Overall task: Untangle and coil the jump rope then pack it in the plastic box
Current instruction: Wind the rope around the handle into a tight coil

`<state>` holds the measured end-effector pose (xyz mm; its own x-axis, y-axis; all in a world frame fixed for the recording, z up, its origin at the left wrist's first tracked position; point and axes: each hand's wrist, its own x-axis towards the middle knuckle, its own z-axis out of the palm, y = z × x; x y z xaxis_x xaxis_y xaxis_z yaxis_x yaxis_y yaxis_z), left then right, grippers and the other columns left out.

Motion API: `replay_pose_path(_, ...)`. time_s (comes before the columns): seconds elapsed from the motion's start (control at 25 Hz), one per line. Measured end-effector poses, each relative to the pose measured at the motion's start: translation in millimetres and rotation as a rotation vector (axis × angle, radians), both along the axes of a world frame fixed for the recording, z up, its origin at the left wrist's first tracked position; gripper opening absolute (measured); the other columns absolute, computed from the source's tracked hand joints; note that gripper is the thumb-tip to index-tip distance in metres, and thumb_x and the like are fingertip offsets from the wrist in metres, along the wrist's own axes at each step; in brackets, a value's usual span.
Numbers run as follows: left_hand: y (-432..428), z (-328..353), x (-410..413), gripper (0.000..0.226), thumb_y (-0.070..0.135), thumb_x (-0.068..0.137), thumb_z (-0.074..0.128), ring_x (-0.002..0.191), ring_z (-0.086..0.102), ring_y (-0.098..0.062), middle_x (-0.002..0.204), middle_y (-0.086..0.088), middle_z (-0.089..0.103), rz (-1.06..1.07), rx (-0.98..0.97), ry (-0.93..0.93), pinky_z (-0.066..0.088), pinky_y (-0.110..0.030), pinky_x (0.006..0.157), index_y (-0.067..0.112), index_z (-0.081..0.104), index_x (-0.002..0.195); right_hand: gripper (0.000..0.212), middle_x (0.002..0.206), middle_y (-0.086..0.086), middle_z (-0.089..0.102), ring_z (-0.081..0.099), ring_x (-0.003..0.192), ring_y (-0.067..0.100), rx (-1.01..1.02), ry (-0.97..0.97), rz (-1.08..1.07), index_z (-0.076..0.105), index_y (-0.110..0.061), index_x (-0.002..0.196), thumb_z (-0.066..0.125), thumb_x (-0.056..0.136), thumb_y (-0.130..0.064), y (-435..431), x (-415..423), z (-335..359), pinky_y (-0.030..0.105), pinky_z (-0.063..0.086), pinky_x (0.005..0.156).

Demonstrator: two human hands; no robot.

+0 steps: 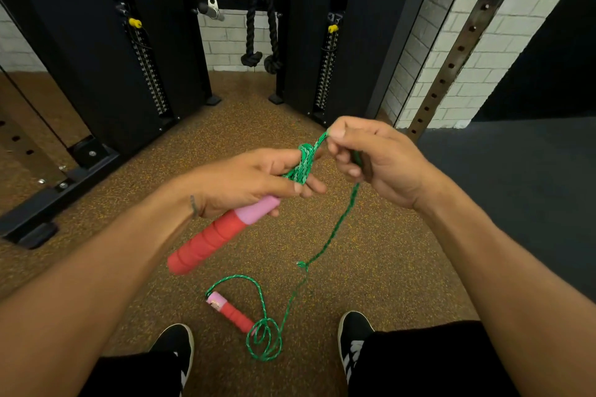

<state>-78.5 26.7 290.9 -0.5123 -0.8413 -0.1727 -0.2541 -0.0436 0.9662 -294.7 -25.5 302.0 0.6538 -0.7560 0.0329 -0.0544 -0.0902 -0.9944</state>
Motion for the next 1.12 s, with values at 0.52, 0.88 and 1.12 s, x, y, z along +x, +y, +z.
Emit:
replay_pose_path(0.52, 6.1, 6.6, -13.5, 0.049, 0.017, 0.091, 0.054, 0.097, 0.067, -0.005, 0.117, -0.005, 0.074, 0.0, 0.106, 0.235, 0.056, -0.022, 0.054, 0.021, 0.052, 0.139, 0.024, 0.065, -0.006, 0.042, 0.03, 0.049, 0.005, 0.034, -0.078, -0.125, 0.062, -0.02, 0.082, 0.051, 0.101, -0.03, -14.2, -2.5, -5.6, 0.019, 0.024, 0.048)
replay_pose_path(0.88, 10.0, 8.3, -17.6, 0.041, 0.03, 0.097, 0.047, 0.105, 0.068, -0.009, 0.122, -0.008, 0.072, -0.022, 0.158, 0.323, 0.06, -0.029, 0.06, 0.025, 0.056, 0.137, 0.028, 0.069, -0.003, 0.053, 0.041, 0.06, 0.009, 0.016, 0.085, -0.128, 0.061, -0.025, 0.078, 0.05, 0.103, -0.033, -15.8, 9.1, -25.1, 0.027, 0.034, 0.059)
replay_pose_path(1.12, 8.3, 13.7, -20.5, 0.041, 0.028, 0.094, 0.048, 0.093, 0.07, -0.007, 0.122, -0.006, 0.072, 0.175, 0.155, 0.466, 0.06, -0.024, 0.051, 0.025, 0.058, 0.134, 0.026, 0.076, 0.003, 0.055, 0.046, 0.063, 0.01, 0.085, 0.371, 0.068, 0.071, -0.018, 0.094, 0.05, 0.103, -0.031, -9.2, 7.6, -27.9, 0.027, 0.038, 0.06)
